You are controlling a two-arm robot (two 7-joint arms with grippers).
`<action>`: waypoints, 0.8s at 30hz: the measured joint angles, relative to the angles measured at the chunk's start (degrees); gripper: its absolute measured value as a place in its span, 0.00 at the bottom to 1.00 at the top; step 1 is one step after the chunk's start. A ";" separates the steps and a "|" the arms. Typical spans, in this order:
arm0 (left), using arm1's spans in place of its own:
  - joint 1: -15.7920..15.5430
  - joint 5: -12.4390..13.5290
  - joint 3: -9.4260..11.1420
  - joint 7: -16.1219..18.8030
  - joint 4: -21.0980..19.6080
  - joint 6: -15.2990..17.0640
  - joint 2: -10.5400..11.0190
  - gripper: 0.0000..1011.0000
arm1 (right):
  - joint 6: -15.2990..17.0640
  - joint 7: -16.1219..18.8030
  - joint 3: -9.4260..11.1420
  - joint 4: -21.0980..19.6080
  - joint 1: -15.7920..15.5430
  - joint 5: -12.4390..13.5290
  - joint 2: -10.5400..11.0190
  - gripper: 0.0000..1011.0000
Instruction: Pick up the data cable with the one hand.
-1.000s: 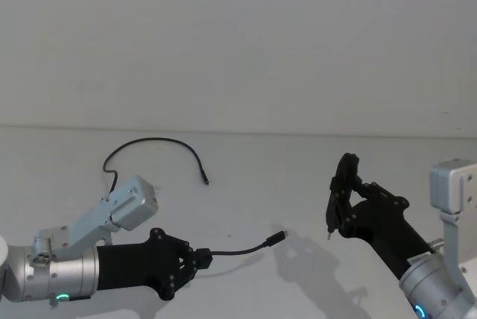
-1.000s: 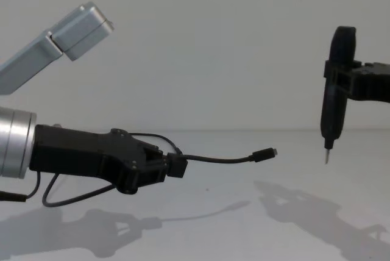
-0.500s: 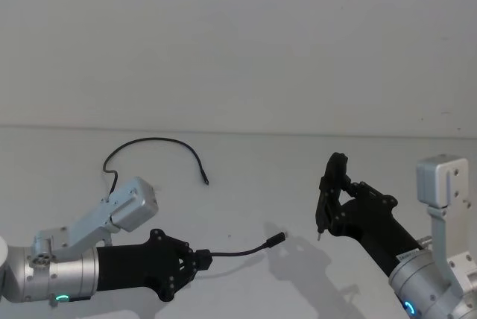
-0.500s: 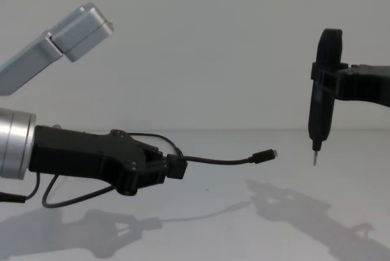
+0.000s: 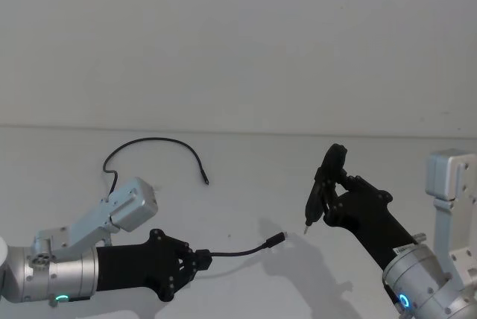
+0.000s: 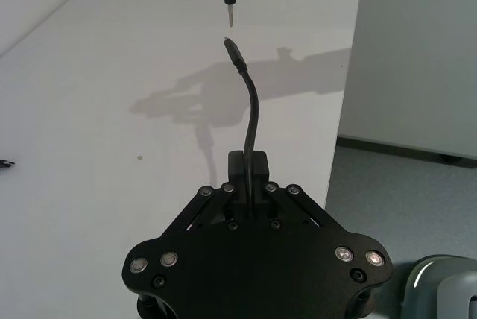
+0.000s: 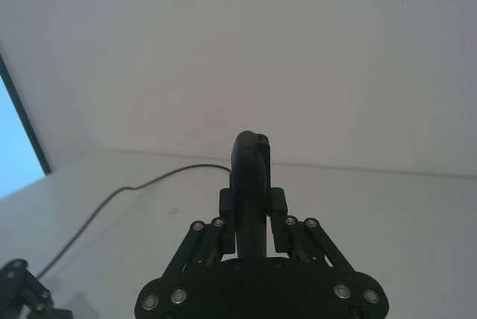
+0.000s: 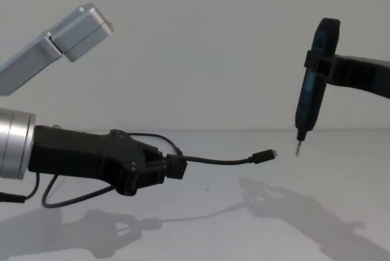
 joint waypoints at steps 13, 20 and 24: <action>0.00 0.00 0.00 0.00 0.01 0.00 0.00 0.04 | 1.11 2.87 1.10 1.56 0.45 6.40 -1.99 0.27; 0.00 0.00 0.00 0.00 0.01 0.00 0.00 0.04 | 1.60 3.70 0.88 2.43 0.73 8.05 -2.22 0.27; 0.00 0.00 0.00 0.01 0.01 0.00 0.00 0.04 | 1.79 3.90 0.68 2.68 0.85 8.57 -2.24 0.27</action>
